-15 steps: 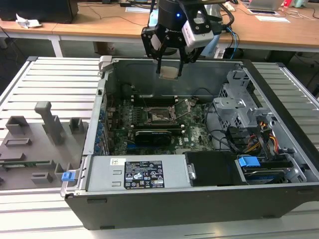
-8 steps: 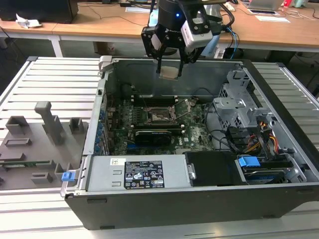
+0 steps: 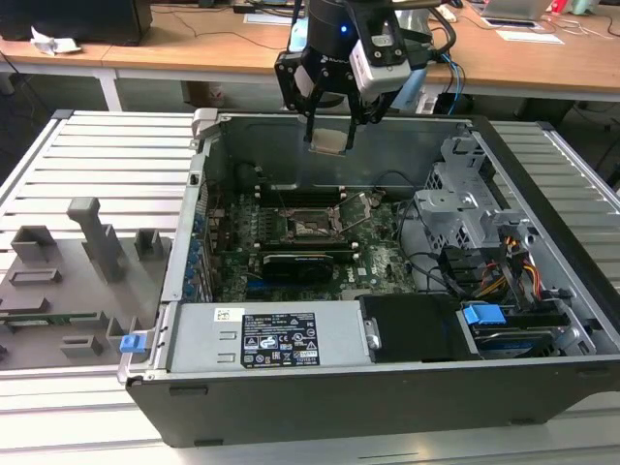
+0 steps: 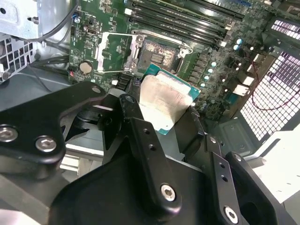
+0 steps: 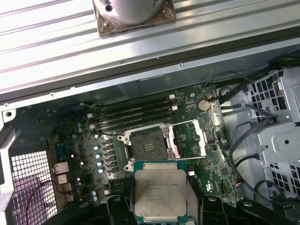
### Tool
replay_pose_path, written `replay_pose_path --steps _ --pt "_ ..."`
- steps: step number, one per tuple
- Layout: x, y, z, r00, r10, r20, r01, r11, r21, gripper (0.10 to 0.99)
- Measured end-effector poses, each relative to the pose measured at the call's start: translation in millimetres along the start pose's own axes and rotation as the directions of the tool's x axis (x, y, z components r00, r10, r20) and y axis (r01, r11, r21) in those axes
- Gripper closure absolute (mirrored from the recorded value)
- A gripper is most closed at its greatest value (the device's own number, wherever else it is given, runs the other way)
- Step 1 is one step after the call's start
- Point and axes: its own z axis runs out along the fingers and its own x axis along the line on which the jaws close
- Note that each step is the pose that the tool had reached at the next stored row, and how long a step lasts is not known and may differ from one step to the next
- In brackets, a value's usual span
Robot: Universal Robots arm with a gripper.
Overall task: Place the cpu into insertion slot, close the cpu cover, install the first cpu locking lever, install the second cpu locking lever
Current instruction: 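Place the cpu into insertion slot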
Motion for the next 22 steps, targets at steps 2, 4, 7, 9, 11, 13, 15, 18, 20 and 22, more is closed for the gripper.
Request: replay_pose_path --steps 2,4,7,9,11,13,15,18,20,22 --pt "0.0 0.0 0.0 1.0 0.007 0.0006 -0.007 1.0 0.0 0.549" --pt "0.0 0.0 0.0 0.9999 0.013 0.0012 -0.013 0.9999 0.0 0.549" --pt "0.0 0.0 0.0 0.9997 0.025 0.0022 -0.025 0.9997 0.0 0.549" --pt "0.0 0.0 0.0 0.9994 0.035 0.0032 -0.035 0.9994 -0.001 0.549" --pt "0.0 0.0 0.0 0.9989 0.046 0.0041 -0.046 0.9989 -0.001 0.549" --pt "0.0 0.0 0.0 0.9985 0.055 0.0049 -0.055 0.9985 -0.001 0.549" --pt "0.0 0.0 0.0 0.998 0.063 0.0056 -0.063 0.998 -0.001 0.549" --pt "0.0 0.0 0.0 0.9963 0.085 0.0075 -0.085 0.9964 -0.002 0.549" --pt "0.0 0.0 0.0 0.9954 0.095 0.0084 -0.095 0.9955 -0.002 0.549" --pt "0.0 0.0 0.0 0.9943 0.106 0.0094 -0.106 0.9944 -0.003 0.549"
